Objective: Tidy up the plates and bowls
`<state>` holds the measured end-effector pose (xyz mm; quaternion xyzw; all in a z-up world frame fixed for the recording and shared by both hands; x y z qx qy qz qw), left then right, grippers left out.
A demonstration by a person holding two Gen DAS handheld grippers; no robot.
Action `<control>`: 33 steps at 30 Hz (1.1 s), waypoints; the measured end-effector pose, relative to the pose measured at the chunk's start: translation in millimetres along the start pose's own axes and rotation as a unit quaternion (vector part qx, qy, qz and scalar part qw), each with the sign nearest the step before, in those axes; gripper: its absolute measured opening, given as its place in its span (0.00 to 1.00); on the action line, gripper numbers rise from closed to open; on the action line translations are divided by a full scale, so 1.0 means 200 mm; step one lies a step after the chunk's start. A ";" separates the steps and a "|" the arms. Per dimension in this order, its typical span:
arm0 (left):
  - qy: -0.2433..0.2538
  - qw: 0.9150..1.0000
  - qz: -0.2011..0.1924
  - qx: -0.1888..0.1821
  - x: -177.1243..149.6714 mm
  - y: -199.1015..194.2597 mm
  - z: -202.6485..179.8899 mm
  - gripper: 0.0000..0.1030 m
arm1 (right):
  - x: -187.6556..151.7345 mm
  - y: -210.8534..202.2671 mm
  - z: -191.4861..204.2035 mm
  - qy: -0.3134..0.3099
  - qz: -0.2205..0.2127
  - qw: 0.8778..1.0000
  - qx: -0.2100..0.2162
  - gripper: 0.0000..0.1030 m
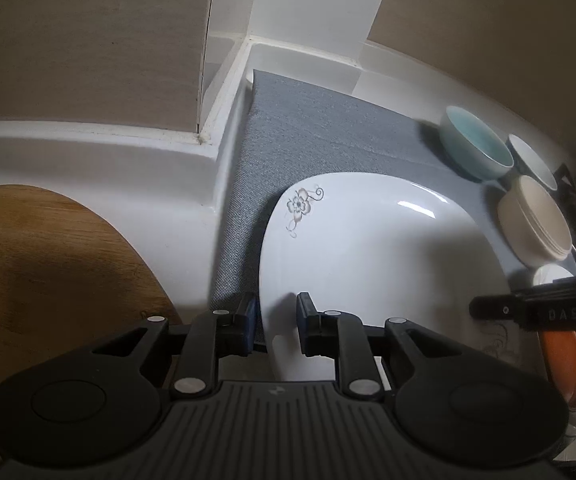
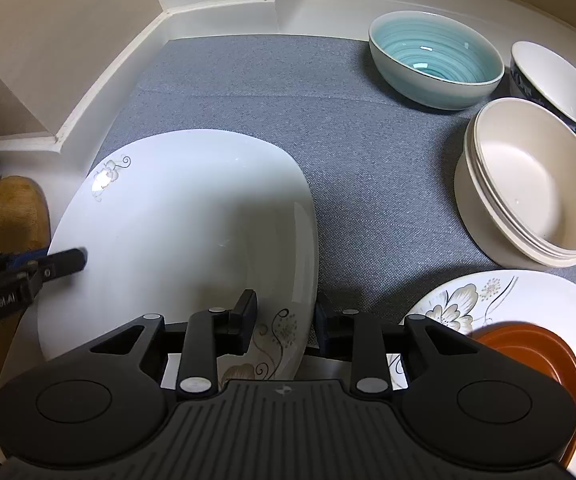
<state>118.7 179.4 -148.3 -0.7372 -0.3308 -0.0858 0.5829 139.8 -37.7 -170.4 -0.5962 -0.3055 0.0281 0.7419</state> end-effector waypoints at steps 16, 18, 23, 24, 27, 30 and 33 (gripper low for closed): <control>0.009 1.000 -0.004 0.002 -0.01 -0.04 -0.01 0.20 | -0.01 -0.01 -0.02 0.018 -0.015 1.000 0.006 0.27; 0.010 1.000 -0.006 0.005 -0.01 -0.06 -0.02 0.20 | -0.02 -0.02 -0.02 0.021 -0.021 1.000 0.008 0.26; 0.013 1.000 -0.019 0.009 -0.02 -0.11 -0.01 0.20 | -0.02 -0.07 -0.02 0.015 -0.041 0.999 0.012 0.25; 0.013 1.000 -0.022 0.011 -0.02 -0.12 -0.01 0.20 | -0.02 -0.08 -0.02 0.014 -0.045 0.999 0.014 0.25; 0.012 0.999 -0.030 0.017 -0.02 -0.13 -0.01 0.20 | -0.03 -0.10 -0.02 0.010 -0.054 0.998 0.022 0.24; 0.017 0.999 -0.040 0.022 -0.03 -0.18 -0.04 0.20 | -0.04 -0.13 -0.02 0.007 -0.066 0.997 0.027 0.24; 0.022 0.998 -0.045 0.025 -0.05 -0.23 -0.09 0.20 | -0.05 -0.18 -0.04 0.010 -0.077 0.997 0.030 0.24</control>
Point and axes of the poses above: each gripper's, at about its wrist camera, not at the fingertips, and y roughly the way its jaws point, z to its left, x to its top, the point moved 7 cm from there along y, roughly the way its jaws point, and after that the axes turned 14 degrees about -y, right-handed, at the moved point
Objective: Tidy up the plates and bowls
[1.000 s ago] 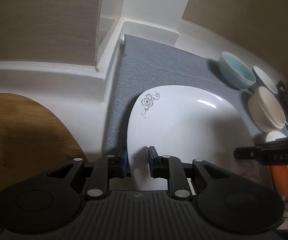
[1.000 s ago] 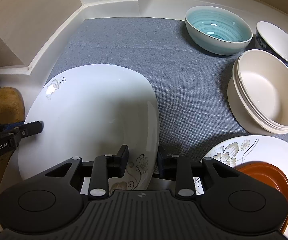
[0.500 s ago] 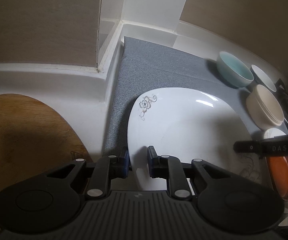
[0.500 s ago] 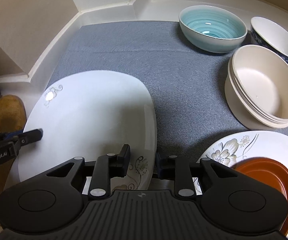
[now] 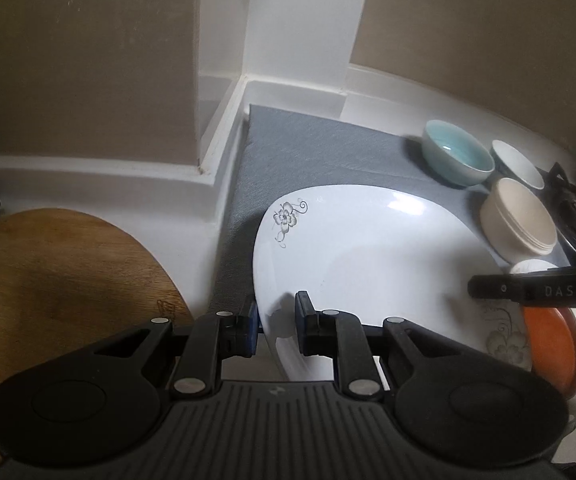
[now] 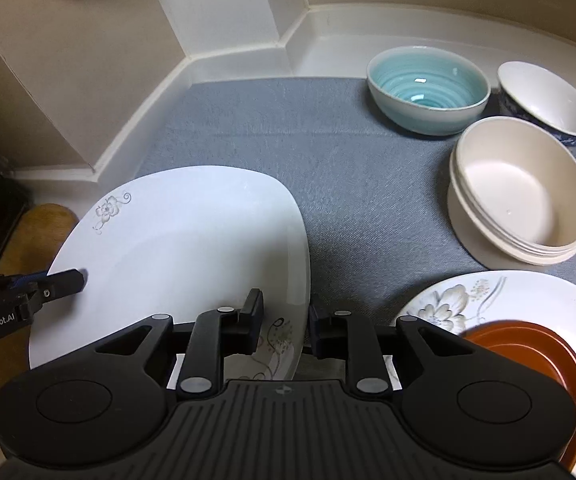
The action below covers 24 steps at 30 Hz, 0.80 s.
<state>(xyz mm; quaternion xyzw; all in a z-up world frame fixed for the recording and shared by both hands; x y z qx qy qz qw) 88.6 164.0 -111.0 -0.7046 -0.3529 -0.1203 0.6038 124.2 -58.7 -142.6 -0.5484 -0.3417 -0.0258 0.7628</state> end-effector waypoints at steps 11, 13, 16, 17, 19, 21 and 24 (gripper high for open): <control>0.017 1.000 -0.006 -0.006 -0.10 -0.14 -0.32 0.20 | -0.11 -0.26 -0.20 0.014 -0.031 0.999 -0.007 0.23; 0.025 1.000 -0.003 -0.011 -0.13 -0.15 -0.40 0.20 | -0.15 -0.31 -0.27 0.026 -0.032 0.999 -0.012 0.23; 0.036 0.999 0.001 -0.021 -0.17 -0.15 -0.53 0.20 | -0.21 -0.38 -0.37 0.042 -0.036 0.998 -0.022 0.23; 0.041 0.999 0.002 -0.024 -0.19 -0.15 -0.57 0.20 | -0.23 -0.40 -0.41 0.046 -0.038 0.998 -0.025 0.23; 0.051 0.998 0.008 -0.031 -0.22 -0.13 -0.65 0.20 | -0.28 -0.44 -0.47 0.056 -0.039 0.997 -0.032 0.23; 0.061 0.997 0.013 -0.038 -0.26 -0.12 -0.73 0.21 | -0.33 -0.47 -0.54 0.068 -0.038 0.996 -0.039 0.23; 0.073 0.996 0.020 -0.047 -0.31 -0.08 -0.84 0.21 | -0.41 -0.52 -0.63 0.083 -0.038 0.994 -0.053 0.23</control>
Point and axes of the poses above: each gripper's, at about its wrist camera, not at the fingertips, and y roughly the way its jaws point, z to its left, x to its top, the point moved 7 cm from there along y, roughly the way its jaws point, and after that the axes turned 14 degrees about -y, right-handed, at the moved point
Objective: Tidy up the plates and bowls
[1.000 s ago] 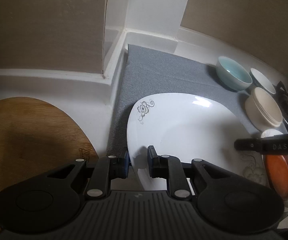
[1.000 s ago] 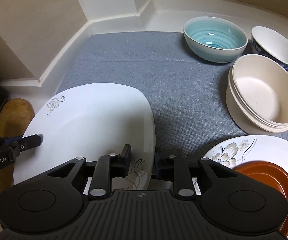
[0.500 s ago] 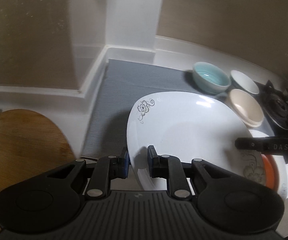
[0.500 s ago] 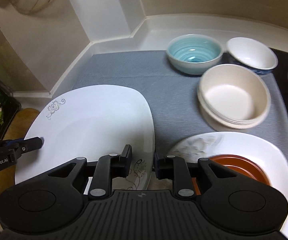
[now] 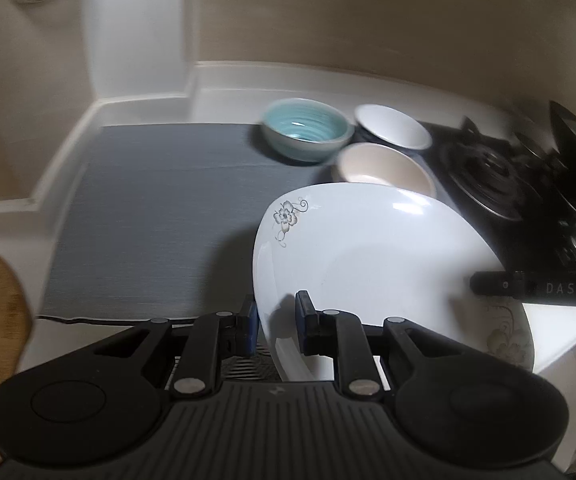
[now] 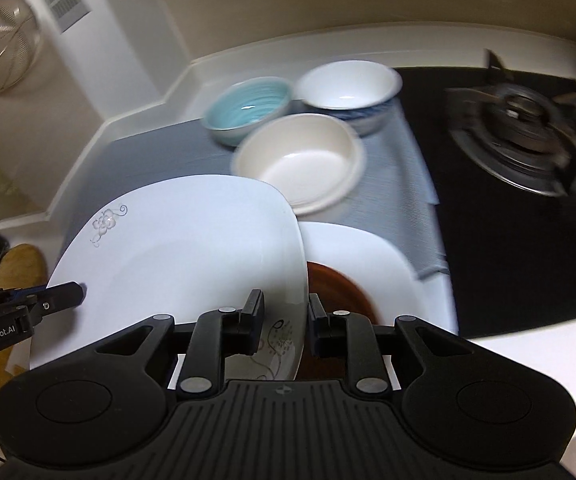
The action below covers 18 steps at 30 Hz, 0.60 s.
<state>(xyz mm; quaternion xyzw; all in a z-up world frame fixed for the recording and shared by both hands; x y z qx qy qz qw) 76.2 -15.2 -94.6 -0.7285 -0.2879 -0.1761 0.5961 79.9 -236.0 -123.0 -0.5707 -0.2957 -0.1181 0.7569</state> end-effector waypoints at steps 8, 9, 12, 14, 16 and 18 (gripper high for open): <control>0.013 1.000 0.019 -0.012 -0.09 0.12 -0.16 0.22 | -0.13 -0.05 -0.21 0.024 0.008 0.999 -0.030 0.23; 0.014 1.000 0.021 -0.012 -0.09 0.13 -0.17 0.22 | -0.14 -0.05 -0.22 0.023 0.009 0.999 -0.032 0.23; 0.013 1.000 0.025 -0.009 -0.11 0.16 -0.19 0.22 | -0.17 -0.04 -0.25 0.025 0.014 0.999 -0.033 0.23; 0.015 1.000 0.026 -0.006 -0.11 0.17 -0.19 0.22 | -0.18 -0.03 -0.26 0.024 0.017 0.999 -0.033 0.23; 0.013 0.999 0.030 -0.004 -0.12 0.18 -0.19 0.22 | -0.19 -0.03 -0.26 0.024 0.020 0.999 -0.032 0.23; 0.014 0.999 0.031 -0.002 -0.13 0.19 -0.19 0.23 | -0.20 -0.02 -0.27 0.023 0.023 0.999 -0.032 0.23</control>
Point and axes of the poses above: each gripper's, at about its wrist camera, not at the fingertips, and y roughly the way its jaws point, z to its left, x to its top, the point moved 7 cm from there along y, roughly the way its jaws point, and after that the axes turned 14 degrees about -y, right-handed, at the moved point
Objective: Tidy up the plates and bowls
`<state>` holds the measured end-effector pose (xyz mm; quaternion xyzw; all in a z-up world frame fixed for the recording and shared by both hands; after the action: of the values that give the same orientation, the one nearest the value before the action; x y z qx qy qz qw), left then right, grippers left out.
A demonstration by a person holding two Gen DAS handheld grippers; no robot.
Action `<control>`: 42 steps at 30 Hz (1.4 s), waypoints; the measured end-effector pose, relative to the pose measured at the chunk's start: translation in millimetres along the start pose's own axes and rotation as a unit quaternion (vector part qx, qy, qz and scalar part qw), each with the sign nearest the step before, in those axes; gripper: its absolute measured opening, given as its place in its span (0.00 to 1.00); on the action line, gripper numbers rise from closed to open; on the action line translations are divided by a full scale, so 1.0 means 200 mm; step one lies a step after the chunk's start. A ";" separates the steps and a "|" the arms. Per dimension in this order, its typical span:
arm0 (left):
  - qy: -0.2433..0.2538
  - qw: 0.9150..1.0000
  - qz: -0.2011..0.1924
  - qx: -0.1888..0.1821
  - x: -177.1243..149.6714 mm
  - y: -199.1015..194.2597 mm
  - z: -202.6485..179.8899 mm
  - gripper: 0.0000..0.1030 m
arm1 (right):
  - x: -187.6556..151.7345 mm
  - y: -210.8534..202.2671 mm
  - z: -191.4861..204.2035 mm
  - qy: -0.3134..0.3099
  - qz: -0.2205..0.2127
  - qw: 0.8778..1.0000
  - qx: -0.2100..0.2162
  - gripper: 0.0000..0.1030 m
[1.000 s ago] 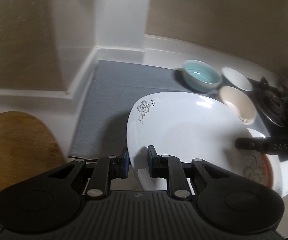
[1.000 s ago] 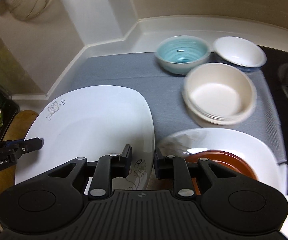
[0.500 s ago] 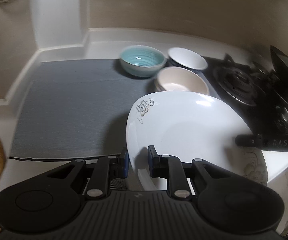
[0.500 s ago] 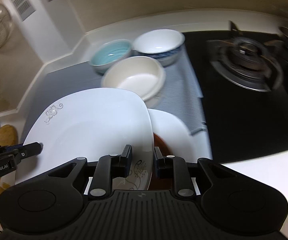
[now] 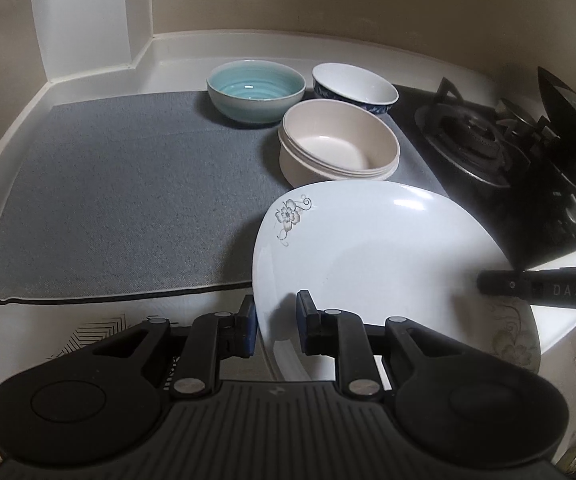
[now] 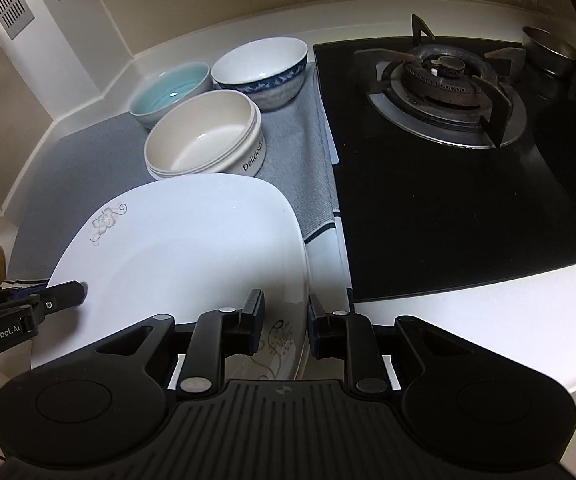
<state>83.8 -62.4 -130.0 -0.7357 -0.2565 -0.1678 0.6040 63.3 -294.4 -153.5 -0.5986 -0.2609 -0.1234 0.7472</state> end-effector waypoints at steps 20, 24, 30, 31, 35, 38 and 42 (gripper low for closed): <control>0.005 1.000 -0.003 0.031 -0.04 0.03 -0.01 0.23 | 0.00 0.01 0.03 -0.036 0.002 0.999 -0.021 0.23; 0.012 0.999 -0.007 0.035 -0.05 0.03 -0.01 0.23 | 0.00 0.02 0.03 -0.044 0.003 0.999 -0.023 0.24; 0.031 0.999 -0.010 0.044 -0.05 0.03 -0.03 0.23 | 0.00 0.04 0.04 -0.056 0.006 0.998 -0.023 0.26; 0.032 0.999 -0.008 0.044 -0.05 0.03 -0.03 0.24 | 0.00 0.04 0.04 -0.057 0.007 0.998 -0.022 0.27; 0.030 0.999 -0.005 0.043 -0.07 0.01 -0.03 0.24 | -0.01 0.03 0.04 -0.063 0.011 0.998 -0.019 0.27; 0.029 0.999 -0.002 0.042 -0.08 0.01 -0.02 0.24 | -0.01 0.03 0.04 -0.065 0.013 0.998 -0.011 0.27; 0.027 0.999 -0.003 0.044 -0.09 0.00 -0.03 0.25 | -0.01 0.04 0.03 -0.062 0.016 0.998 0.000 0.28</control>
<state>70.1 -70.7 -139.6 -0.7027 -0.2499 -0.1779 0.6419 64.3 -285.9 -160.8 -0.6095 -0.2975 -0.0742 0.7311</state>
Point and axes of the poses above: each gripper's, at about its wrist camera, not at the fingertips, and y roughly the way its jaws point, z to its left, x to its top, the point moved 7 cm from there along y, roughly the way its jaws point, and after that the axes turned 14 degrees about -y, right-handed, at the moved point
